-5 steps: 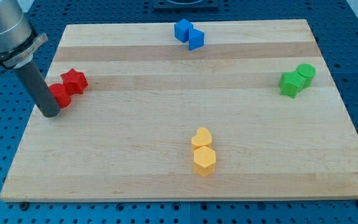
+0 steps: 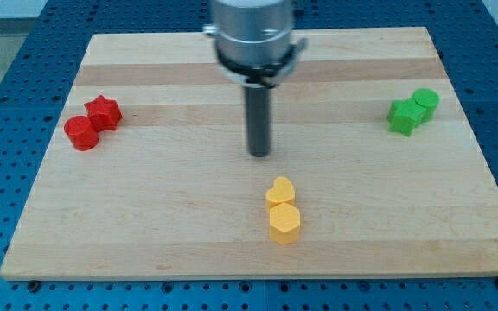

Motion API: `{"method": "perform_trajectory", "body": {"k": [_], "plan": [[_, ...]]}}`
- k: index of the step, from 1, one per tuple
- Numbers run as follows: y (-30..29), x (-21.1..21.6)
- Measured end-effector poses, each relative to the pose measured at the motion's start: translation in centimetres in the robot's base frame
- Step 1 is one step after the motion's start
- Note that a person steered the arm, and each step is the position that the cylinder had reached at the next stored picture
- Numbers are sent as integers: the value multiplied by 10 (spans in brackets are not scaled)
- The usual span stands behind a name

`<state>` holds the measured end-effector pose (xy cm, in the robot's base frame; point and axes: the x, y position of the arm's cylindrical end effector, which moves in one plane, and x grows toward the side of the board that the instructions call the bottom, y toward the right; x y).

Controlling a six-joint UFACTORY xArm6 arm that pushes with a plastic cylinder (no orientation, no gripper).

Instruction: Slide the green circle to the bottom left of the board

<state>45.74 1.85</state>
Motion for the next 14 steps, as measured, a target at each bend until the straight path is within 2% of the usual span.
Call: {"method": "perform_trajectory", "body": {"k": [2,3,4,6,7,13,14], "plan": [[136,23],[200,16],[246,3],[290,-55],[289,-71],[204,-80],[204,-94]]}}
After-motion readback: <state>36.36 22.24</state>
